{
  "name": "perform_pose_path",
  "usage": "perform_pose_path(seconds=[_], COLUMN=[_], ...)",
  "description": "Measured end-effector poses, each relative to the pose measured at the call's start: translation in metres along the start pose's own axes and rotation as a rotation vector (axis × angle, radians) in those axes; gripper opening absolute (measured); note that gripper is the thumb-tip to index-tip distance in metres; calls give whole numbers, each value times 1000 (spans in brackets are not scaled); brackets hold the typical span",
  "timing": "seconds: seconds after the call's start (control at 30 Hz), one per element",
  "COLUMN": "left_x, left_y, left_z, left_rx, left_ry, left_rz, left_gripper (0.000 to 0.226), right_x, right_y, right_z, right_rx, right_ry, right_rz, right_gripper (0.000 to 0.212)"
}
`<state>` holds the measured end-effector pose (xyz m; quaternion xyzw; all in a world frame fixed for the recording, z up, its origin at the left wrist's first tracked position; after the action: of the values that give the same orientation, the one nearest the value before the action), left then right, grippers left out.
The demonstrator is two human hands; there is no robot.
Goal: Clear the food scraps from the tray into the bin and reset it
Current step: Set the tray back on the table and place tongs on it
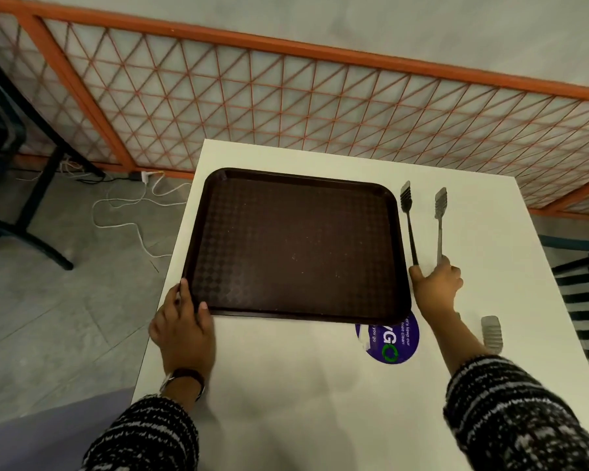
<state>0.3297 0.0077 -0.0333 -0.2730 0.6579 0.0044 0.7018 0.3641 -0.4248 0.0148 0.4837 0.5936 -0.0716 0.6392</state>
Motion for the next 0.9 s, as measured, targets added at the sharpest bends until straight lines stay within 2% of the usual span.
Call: perform_pose_path(seconds=[0.1, 0.2, 0.4, 0.6, 0.9], left_x=[1, 2, 2, 2, 0], left_y=[0, 2, 2, 0, -1], left_z=[-1, 0, 2, 1, 2], left_rx=[18, 14, 10, 20, 33], left_ry=[2, 11, 24, 30, 12], left_rz=[8, 16, 15, 40, 42], left_gripper=[58, 58, 58, 55, 56], right_x=[1, 22, 99, 153, 174], right_y=[26, 62, 121, 143, 143], right_z=[-26, -64, -141, -170, -178], right_rx=[-33, -65, -69, -69, -91], right_ry=[-50, -28, 169, 284, 209], right_rz=[115, 178, 159, 63, 11], right_gripper=[59, 60, 68, 70, 73])
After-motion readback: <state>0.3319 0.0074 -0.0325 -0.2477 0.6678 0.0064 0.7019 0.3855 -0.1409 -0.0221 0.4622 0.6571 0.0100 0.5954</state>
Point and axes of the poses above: each hand's wrist, its own z-axis towards the middle knuckle, its own x-axis out of the palm, y = z × x, the point moved 5 cm from there along z, towards the middle knuckle, and after that the axes turned 4 degrees about z, right-handed, at the moved point
